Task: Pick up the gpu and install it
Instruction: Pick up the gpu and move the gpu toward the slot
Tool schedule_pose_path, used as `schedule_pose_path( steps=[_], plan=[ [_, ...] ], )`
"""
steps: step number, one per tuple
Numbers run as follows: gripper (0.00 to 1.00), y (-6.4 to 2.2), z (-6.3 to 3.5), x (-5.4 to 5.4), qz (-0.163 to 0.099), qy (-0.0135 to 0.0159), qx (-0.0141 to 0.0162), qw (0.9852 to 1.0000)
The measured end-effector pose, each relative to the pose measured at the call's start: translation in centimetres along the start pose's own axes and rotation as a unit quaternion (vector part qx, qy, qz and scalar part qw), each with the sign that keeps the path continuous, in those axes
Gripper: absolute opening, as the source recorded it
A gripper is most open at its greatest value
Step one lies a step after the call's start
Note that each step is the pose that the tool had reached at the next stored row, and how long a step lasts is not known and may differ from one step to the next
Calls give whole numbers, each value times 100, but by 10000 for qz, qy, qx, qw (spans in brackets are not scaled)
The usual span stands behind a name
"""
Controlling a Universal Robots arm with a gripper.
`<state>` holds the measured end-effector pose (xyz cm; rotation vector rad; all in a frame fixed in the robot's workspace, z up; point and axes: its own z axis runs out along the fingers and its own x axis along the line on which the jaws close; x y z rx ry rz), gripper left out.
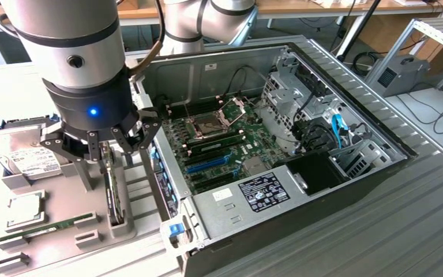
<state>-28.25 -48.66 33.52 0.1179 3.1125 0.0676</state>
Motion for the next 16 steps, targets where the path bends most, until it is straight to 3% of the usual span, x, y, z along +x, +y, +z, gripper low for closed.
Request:
schedule_pose_path(
  steps=[16],
  plan=[
    [42,-2,47,1,0,0,0,10000]
  ],
)
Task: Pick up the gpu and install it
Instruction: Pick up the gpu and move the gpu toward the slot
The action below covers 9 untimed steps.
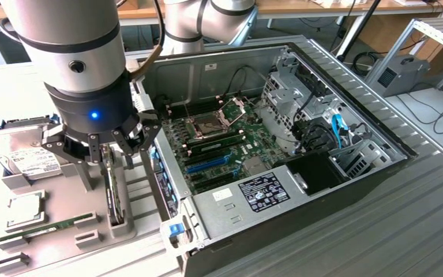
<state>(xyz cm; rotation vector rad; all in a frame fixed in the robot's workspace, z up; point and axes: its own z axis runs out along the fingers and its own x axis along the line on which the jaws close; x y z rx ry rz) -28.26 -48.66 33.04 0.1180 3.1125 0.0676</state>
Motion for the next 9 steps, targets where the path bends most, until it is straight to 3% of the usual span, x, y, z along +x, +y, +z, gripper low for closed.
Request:
schedule_pose_path(
  steps=[9],
  plan=[
    [42,-1,31,1,0,0,0,10000]
  ],
)
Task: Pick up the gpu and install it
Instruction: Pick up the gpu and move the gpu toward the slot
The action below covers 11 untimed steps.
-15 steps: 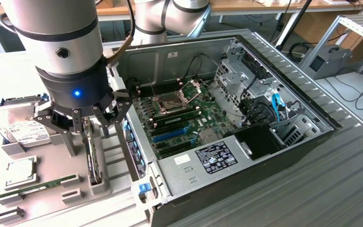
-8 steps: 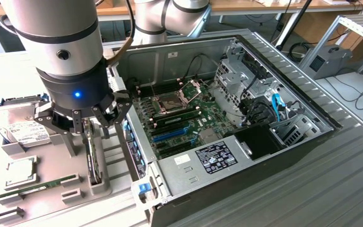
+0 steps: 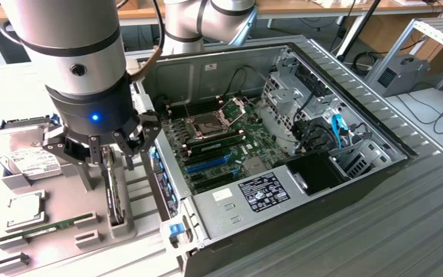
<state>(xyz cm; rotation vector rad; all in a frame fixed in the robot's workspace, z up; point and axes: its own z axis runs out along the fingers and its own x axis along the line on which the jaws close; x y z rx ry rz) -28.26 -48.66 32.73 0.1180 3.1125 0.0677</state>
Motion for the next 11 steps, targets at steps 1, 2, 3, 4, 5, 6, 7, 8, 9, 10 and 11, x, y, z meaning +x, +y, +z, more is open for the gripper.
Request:
schedule_pose_path(
  steps=[1,2,3,4,5,6,7,8,9,10,11],
  plan=[
    [42,0,3,0,0,0,0,10000],
    [42,0,7,0,0,0,0,10000],
    [42,-1,10,0,0,0,0,10000],
    [42,-1,13,0,0,0,0,10000],
    [42,-1,18,0,0,0,0,10000],
    [42,-1,22,1,0,0,0,10000],
    [42,-1,25,1,0,0,0,10000],
    [42,-1,29,1,0,0,0,10000],
    [42,-2,33,1,0,0,0,10000],
    [42,-2,37,1,0,0,0,10000],
    [42,-2,39,1,0,0,0,10000]
  ],
)
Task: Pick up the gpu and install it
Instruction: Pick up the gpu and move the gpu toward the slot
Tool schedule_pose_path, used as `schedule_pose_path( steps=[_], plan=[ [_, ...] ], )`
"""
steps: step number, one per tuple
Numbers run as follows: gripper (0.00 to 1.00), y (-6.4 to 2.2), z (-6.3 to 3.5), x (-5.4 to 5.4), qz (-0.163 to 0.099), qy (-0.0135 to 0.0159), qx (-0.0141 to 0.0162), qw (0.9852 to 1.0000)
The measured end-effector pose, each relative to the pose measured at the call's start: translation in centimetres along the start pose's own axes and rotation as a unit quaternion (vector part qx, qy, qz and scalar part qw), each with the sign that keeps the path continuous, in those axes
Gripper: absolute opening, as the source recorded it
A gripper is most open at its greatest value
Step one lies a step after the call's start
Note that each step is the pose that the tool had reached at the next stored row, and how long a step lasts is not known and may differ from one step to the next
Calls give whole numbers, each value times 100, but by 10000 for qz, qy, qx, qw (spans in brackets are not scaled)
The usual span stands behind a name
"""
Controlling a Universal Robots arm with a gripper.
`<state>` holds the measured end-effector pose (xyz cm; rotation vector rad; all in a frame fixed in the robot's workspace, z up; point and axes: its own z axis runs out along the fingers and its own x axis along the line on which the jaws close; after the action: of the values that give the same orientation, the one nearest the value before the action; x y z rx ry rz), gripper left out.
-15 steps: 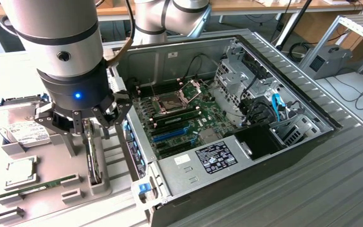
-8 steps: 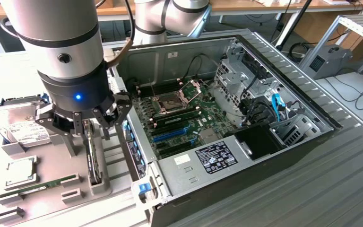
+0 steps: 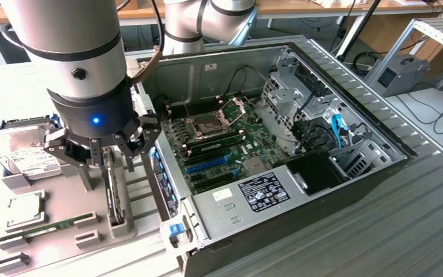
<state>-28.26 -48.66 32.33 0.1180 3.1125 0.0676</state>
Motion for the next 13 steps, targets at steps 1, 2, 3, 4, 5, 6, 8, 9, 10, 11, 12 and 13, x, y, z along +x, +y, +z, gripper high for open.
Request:
schedule_pose_path(
  steps=[1,2,3,4,5,6,8,9,10,11,12,13],
  plan=[
    [42,0,3,0,0,0,0,10000],
    [42,0,6,0,0,0,0,10000],
    [42,-1,9,0,0,0,0,10000],
    [42,-1,12,0,0,0,0,10000],
    [42,-1,15,0,0,0,0,10000],
    [42,-1,18,1,0,0,0,10000],
    [42,-1,24,1,0,0,0,10000],
    [42,-1,27,1,0,0,0,10000],
    [42,-1,30,1,0,0,0,10000],
    [42,-1,33,1,0,0,0,10000],
    [42,-2,38,1,0,0,0,10000],
    [42,-2,42,1,0,0,0,10000]
  ],
)
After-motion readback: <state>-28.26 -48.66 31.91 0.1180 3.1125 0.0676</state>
